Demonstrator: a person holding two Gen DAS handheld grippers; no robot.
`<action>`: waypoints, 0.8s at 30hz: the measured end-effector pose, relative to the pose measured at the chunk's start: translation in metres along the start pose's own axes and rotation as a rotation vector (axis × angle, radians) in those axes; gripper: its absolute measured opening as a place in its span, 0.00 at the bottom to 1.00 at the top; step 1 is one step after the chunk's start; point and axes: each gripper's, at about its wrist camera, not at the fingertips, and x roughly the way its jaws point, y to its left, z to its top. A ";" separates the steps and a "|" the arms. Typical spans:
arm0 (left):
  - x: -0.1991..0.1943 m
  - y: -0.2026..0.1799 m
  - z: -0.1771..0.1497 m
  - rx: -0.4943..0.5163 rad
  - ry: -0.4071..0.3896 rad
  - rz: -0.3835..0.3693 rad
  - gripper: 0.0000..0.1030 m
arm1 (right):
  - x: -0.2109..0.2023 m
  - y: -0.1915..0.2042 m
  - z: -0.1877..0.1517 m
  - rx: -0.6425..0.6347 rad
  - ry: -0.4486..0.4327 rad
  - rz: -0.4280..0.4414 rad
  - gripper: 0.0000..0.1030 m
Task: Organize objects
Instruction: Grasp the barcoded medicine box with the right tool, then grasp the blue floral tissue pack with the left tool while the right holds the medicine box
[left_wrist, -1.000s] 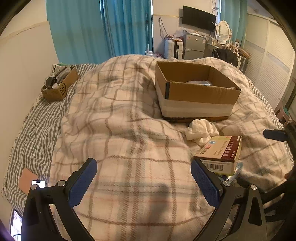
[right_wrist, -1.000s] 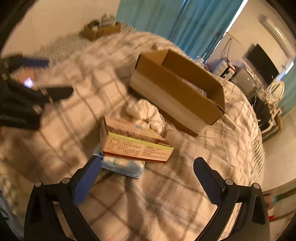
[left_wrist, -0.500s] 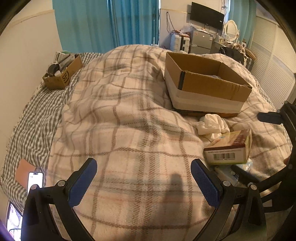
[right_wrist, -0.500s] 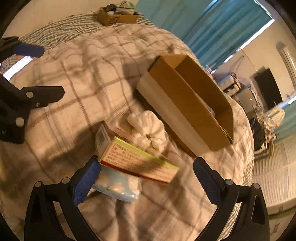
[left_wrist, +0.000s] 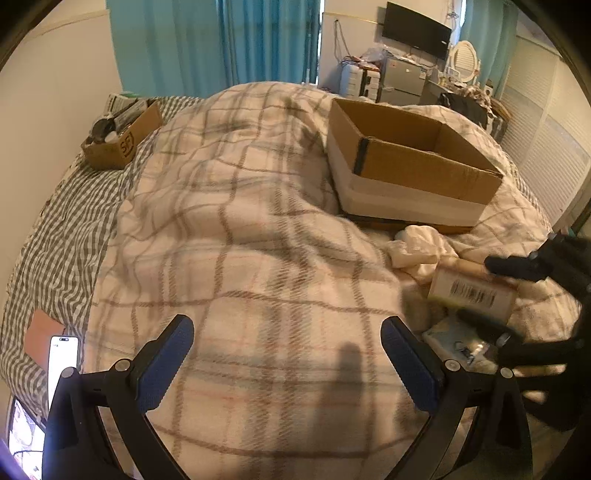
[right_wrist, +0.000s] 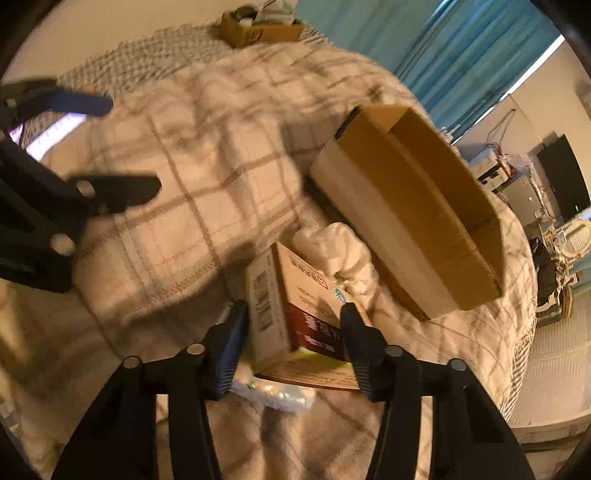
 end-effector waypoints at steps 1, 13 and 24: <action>0.000 -0.004 0.001 0.008 0.000 -0.002 1.00 | -0.007 -0.004 0.000 0.013 -0.019 -0.011 0.38; -0.005 -0.065 0.020 0.121 -0.007 -0.066 1.00 | -0.109 -0.086 -0.023 0.214 -0.214 -0.127 0.27; 0.014 -0.128 0.011 0.262 0.045 -0.108 1.00 | -0.099 -0.125 -0.071 0.345 -0.142 -0.137 0.27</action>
